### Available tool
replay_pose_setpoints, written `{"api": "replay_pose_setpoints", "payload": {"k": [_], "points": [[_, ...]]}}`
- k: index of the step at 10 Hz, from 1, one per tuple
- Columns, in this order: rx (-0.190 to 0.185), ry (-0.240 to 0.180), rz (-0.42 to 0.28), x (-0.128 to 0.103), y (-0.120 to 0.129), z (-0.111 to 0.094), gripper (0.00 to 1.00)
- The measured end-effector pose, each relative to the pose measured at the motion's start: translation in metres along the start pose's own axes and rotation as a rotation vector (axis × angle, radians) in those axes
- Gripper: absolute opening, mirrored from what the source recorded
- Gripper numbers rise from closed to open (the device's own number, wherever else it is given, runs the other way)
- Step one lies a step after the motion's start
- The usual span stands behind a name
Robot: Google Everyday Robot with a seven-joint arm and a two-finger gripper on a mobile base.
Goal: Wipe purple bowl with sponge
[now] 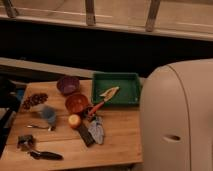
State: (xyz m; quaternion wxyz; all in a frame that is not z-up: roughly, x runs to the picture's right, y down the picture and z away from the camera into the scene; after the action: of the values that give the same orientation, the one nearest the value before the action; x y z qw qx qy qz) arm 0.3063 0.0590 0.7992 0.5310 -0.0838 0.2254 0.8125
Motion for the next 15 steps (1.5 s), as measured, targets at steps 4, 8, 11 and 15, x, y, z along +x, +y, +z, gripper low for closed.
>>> {"api": "replay_pose_setpoints", "payload": {"k": [4,8,11,15], "points": [[-0.202,-0.052,-0.056,-0.021,0.051,-0.024,0.00],[-0.426,-0.057,-0.213,-0.013,0.139,-0.042,0.00],[-0.557,-0.032,-0.365,0.011,0.214,-0.052,0.00],[-0.707,-0.008,-0.508,0.035,0.266,-0.066,0.00]]}}
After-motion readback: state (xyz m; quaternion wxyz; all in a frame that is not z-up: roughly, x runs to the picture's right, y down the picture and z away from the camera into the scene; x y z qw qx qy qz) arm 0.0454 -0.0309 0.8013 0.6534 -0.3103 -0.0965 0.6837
